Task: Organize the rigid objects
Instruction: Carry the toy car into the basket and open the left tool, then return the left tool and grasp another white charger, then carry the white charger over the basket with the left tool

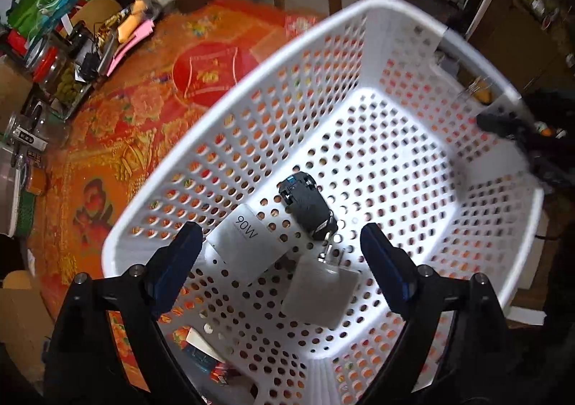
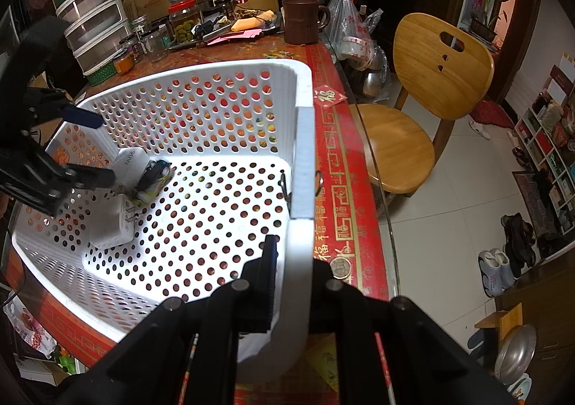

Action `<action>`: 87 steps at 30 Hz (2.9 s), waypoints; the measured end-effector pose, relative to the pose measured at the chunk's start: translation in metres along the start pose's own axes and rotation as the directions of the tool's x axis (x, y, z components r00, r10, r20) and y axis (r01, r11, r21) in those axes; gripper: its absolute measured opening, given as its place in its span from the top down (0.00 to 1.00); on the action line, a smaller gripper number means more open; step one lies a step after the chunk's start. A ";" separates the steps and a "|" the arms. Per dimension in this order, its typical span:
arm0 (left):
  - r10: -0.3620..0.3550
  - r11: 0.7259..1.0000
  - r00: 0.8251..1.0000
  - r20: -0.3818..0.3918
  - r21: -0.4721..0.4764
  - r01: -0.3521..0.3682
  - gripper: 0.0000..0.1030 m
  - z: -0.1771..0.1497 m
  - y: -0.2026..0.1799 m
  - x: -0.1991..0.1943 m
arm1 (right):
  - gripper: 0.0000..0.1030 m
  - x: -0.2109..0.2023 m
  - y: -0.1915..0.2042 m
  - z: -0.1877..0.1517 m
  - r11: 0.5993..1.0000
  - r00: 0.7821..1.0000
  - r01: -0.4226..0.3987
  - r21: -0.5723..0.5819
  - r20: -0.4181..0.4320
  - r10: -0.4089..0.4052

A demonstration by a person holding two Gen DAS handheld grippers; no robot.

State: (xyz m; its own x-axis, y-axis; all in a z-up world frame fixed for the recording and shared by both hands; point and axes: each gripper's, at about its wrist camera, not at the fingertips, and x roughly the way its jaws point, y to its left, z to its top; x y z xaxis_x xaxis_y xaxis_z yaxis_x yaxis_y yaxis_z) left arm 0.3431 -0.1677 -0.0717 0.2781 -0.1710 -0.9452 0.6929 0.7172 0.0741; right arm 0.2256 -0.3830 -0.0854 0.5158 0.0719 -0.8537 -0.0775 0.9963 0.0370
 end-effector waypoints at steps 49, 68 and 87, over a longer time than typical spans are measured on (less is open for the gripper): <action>0.078 0.858 0.989 -0.128 -0.496 -0.131 0.60 -0.221 0.171 0.042 | 0.91 0.000 0.001 -0.002 1.000 1.000 -0.001 0.000 0.002 0.001; 0.160 0.843 0.986 -0.055 -0.512 -0.166 0.60 -0.217 0.171 0.002 | 0.91 0.002 0.002 -0.006 1.000 1.000 0.006 -0.007 -0.002 -0.006; 0.210 0.931 0.957 0.197 -0.340 -0.134 0.60 -0.115 0.089 -0.135 | 0.91 0.003 0.002 -0.005 1.000 1.000 0.005 -0.005 -0.002 -0.005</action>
State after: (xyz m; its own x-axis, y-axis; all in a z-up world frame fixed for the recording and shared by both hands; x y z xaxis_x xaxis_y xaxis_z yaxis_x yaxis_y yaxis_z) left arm 0.2910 -0.0037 0.0256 0.5434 -0.1463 -0.8266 0.3814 0.9202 0.0879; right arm 0.2229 -0.3805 -0.0898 0.5144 0.0665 -0.8550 -0.0794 0.9964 0.0297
